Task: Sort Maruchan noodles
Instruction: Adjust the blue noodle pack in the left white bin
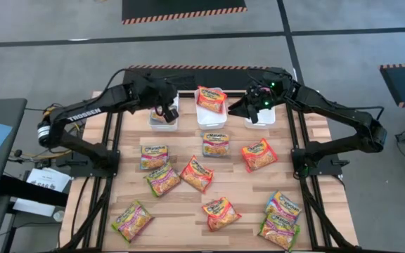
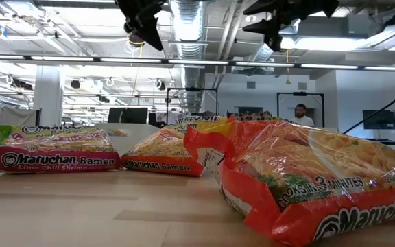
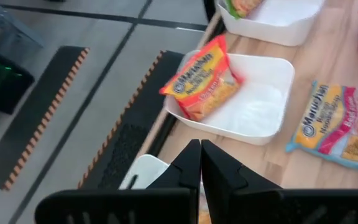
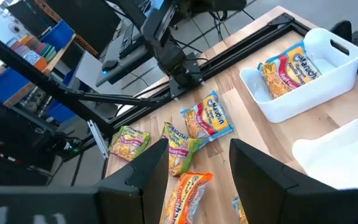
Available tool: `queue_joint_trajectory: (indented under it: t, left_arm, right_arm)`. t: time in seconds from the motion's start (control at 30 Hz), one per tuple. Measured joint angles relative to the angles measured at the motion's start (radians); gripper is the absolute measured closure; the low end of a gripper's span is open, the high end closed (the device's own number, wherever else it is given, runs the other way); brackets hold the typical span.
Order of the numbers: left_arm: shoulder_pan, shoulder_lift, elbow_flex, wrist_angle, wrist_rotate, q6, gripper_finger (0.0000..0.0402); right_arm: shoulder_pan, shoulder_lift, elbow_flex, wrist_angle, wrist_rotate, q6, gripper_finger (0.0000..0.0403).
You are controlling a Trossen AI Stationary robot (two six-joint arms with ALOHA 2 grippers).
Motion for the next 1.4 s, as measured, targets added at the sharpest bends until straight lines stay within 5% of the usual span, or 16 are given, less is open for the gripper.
queue_joint_trajectory:
  t: [0.4,0.63,0.9,1.13,1.4]
  left_arm:
    - [0.057,-0.098,0.059,0.052,-0.02,0.01,0.0397]
    - [0.195,-0.104,0.134,0.051,0.162,-0.014,0.034]
    - [0.357,-0.097,0.145,0.251,0.199,-0.096,0.0262]
    - [0.468,-0.096,0.145,0.217,0.446,-0.19,0.0264]
    - [0.472,-0.095,0.145,0.09,0.469,-0.203,0.0269]
  right_arm:
    - [0.026,0.0,0.0,0.182,-0.003,-0.051,0.0207]
    - [0.026,0.0,0.0,0.187,-0.003,-0.051,0.0204]
    - [0.026,0.0,0.0,0.179,-0.003,-0.051,0.0204]
    - [0.026,0.007,0.0,0.191,-0.003,-0.05,0.0204]
    - [0.016,0.112,0.001,0.354,-0.005,0.061,0.0204]
